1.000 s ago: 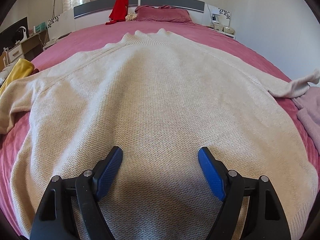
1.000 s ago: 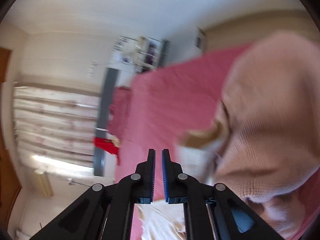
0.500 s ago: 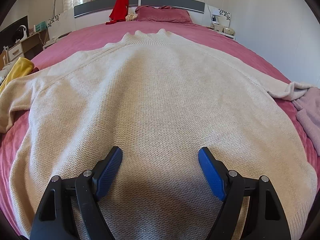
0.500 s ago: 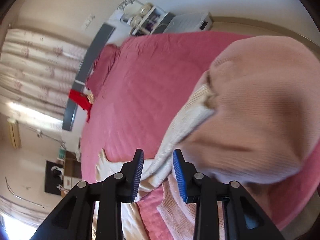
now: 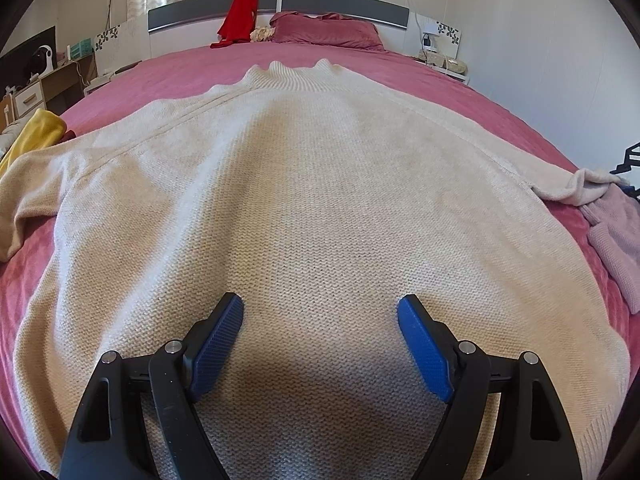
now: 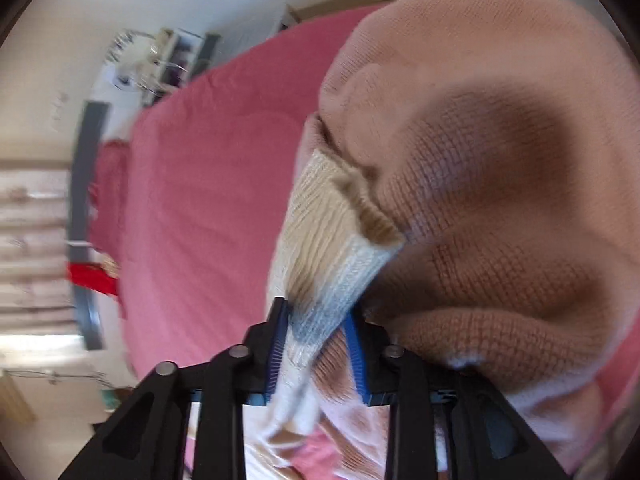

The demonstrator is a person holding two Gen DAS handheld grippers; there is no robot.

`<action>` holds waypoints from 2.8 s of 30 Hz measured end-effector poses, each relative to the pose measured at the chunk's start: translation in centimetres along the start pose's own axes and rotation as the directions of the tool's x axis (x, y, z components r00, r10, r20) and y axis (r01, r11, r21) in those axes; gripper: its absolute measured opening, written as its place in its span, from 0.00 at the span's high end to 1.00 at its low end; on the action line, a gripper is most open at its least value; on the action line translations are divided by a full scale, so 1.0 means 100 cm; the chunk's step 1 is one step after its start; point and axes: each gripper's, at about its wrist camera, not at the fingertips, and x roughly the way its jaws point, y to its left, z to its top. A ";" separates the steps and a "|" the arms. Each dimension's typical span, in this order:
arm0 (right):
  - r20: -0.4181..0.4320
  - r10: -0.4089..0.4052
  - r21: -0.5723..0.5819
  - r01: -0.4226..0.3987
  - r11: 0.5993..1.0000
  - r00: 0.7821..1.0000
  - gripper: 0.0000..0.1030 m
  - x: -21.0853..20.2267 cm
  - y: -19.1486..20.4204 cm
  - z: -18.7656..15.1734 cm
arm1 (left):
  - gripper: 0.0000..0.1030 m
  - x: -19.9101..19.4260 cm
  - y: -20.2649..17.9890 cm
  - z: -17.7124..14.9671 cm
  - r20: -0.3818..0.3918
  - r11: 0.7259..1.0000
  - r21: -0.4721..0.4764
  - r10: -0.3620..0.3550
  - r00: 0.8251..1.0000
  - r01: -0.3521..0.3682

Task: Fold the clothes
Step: 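Move the right tool to the cream sleeve cuff and grasp it, then fold the held sleeve across the sweater body with the right tool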

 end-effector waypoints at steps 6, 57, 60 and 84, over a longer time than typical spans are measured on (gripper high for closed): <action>0.089 0.228 -0.195 -0.208 0.959 0.970 0.96 -0.059 0.033 -0.011 | 0.21 -0.003 0.001 -0.004 -0.001 1.000 -0.005 -0.004 1.000 0.004; -0.400 -0.234 -0.900 -0.331 0.284 0.886 0.73 0.262 0.251 -0.654 | 0.20 -0.090 0.110 -0.044 -0.053 0.880 -0.470 -0.098 0.994 0.062; -0.426 -0.276 -0.895 -0.359 0.264 0.861 0.75 0.255 0.234 -0.648 | 0.20 -0.087 0.108 -0.043 -0.044 0.876 -0.476 -0.106 0.993 0.072; -0.160 0.070 -0.503 -0.142 0.852 0.985 0.91 0.112 0.010 -0.330 | 0.20 -0.038 0.028 -0.028 -0.058 0.986 -0.140 0.086 0.995 -0.093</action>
